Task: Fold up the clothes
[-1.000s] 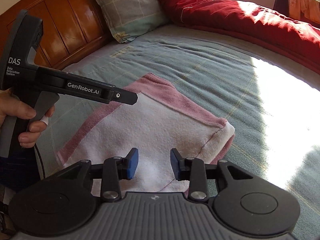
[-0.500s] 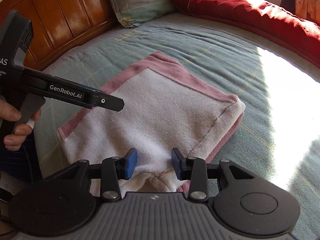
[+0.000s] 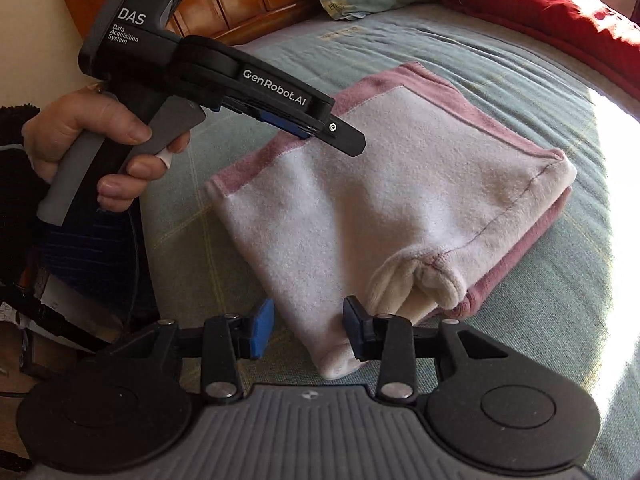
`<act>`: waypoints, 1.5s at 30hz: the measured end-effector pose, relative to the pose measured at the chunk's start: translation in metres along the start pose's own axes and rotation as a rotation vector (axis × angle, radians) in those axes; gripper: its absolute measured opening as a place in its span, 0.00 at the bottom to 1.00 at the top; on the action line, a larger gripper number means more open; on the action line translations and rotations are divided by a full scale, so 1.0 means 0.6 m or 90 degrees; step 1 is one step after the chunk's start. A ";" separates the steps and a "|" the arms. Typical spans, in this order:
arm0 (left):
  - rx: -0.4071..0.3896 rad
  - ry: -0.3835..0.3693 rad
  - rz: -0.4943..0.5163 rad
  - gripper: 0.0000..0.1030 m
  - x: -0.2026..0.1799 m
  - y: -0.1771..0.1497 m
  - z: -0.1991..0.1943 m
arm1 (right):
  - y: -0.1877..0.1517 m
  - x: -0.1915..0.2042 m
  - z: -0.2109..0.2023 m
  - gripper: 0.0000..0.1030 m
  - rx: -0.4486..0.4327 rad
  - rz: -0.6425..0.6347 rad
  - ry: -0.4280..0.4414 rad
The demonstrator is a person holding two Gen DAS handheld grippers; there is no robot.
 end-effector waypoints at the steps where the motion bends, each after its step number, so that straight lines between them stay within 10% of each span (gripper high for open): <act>1: -0.007 0.002 0.004 0.64 -0.004 0.000 -0.011 | 0.003 0.000 -0.010 0.43 -0.006 0.008 0.003; 12: 0.046 -0.006 -0.044 0.68 -0.005 -0.121 -0.039 | -0.017 -0.021 -0.061 0.50 -0.016 0.041 -0.041; 26: -0.059 0.154 0.020 0.75 -0.031 -0.174 -0.110 | 0.076 -0.059 -0.014 0.59 -0.063 0.022 -0.090; 45: -0.211 0.251 0.048 0.93 -0.103 -0.197 -0.203 | -0.057 -0.052 -0.130 0.77 -0.023 0.090 -0.173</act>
Point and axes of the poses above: each gripper's, at about its wrist camera, not at the fingertips, and z roughly the way its jaws point, x to its left, y to its top, the point moved 4 cm from there along z, roughly the way its jaws point, and after that the axes turned 2 degrees about -y, right-handed, at the moved point
